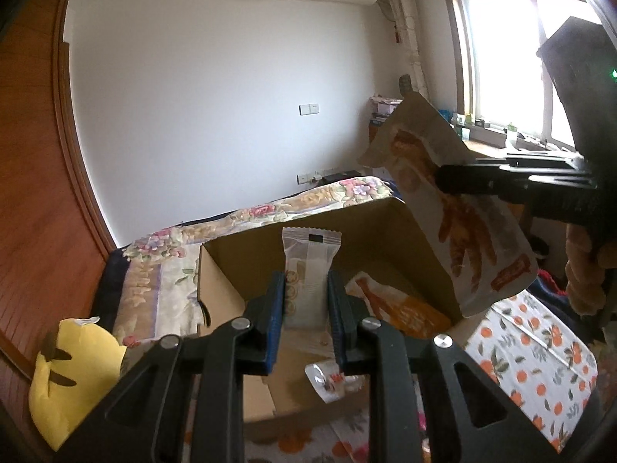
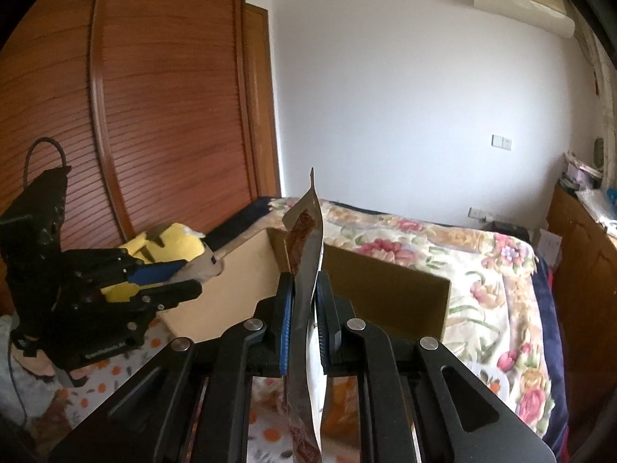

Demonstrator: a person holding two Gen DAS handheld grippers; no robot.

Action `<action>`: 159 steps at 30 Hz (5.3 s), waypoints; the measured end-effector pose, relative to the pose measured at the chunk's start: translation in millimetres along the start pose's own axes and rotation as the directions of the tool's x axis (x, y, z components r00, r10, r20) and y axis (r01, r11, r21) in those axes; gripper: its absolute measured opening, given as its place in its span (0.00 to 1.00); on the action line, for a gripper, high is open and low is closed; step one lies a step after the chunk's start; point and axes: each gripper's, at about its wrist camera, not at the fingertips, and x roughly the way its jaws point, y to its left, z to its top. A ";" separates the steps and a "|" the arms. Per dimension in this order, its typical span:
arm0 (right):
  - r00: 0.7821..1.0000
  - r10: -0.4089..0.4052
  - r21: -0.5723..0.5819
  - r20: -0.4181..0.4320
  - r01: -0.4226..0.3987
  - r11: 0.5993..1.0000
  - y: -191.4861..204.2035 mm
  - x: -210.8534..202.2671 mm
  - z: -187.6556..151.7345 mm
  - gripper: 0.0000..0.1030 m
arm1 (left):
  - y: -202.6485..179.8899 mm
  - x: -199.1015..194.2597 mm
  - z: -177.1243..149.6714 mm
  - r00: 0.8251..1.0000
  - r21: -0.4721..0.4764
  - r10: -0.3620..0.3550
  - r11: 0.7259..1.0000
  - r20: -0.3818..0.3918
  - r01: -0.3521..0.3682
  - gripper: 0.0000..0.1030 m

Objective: Organize snacks
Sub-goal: 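Open left tool to drop the white packet while right tool releases the chicken-feet bag into the box, then move left tool to the white duck-gizzard pouch while right tool approaches the gold foil packet, then close left tool on the duck-gizzard pouch while right tool grasps the gold foil packet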

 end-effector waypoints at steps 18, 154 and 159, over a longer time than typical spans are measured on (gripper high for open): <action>0.989 -0.010 0.034 -0.150 0.016 0.999 -29.8 84.2 -45.6 0.08 | 7.1 80.5 -28.2 0.989 -0.078 -0.052 0.996 -0.141 0.041 0.20; 0.954 0.007 0.228 -0.301 0.064 0.972 48.2 -32.1 -228.2 0.59 | -10.4 -54.5 -187.0 0.957 -0.167 -0.013 0.985 -0.290 -0.037 0.57; 0.948 -0.021 0.227 -0.318 0.097 0.969 47.0 -30.5 -229.7 0.50 | -16.7 -60.2 -188.8 0.960 -0.176 -0.031 0.984 -0.279 -0.019 0.57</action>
